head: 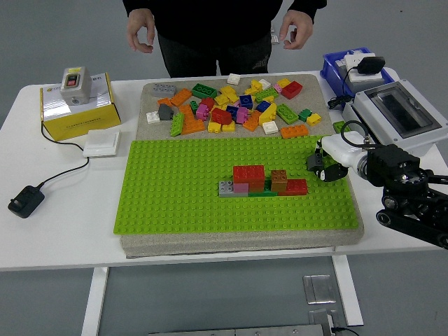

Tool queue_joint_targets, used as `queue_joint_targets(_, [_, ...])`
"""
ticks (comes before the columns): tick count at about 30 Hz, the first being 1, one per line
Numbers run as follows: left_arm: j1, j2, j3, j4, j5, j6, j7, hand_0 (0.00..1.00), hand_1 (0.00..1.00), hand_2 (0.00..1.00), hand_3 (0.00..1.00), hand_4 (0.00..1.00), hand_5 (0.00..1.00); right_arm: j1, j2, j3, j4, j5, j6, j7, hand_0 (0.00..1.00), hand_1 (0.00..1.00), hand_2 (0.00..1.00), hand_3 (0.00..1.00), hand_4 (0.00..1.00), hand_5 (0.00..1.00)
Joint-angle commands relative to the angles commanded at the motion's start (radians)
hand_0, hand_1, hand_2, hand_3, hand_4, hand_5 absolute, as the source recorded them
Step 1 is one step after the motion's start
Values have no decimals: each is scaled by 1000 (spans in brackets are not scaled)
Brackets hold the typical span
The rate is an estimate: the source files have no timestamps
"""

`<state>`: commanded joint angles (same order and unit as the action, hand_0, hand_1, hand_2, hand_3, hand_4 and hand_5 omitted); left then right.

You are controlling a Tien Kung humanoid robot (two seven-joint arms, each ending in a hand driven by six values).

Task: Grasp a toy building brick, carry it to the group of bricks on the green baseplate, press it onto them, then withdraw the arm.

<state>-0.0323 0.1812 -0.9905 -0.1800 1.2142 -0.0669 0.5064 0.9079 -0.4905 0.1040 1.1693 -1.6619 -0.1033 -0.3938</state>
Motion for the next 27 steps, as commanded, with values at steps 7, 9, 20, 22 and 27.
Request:
queue_joint_targets(7, [1,0,3,0,-5,2,-3,727,702,683,792,319,617,-2,0,-3,0,0,-7,2,64,152,579,601,385,336])
queue_joint_targets(9, [1,0,4,0,-6,3,-4,727,702,683,792,319,617,-2,0,-4,0,-1,-8,2,64,152,579,601,385,336])
queue_joint_targets(20, [1,-1,7,0,-12,5,-7,727,701,683,796,321,626,4,-6,-1,4,-4,-10,3,63,147,574,598,356,332])
queue_joint_targets(22, [1,-1,7,0,-12,5,-7,727,701,683,796,321,626,7,-10,3,9,-6,-9,2,63,147,574,598,356,332])
queue_joint_targets(27, [2,-1,5,0,-10,5,-5,723,700,681,796,319,630,13,-22,15,25,-12,-9,0,62,147,574,600,350,327])
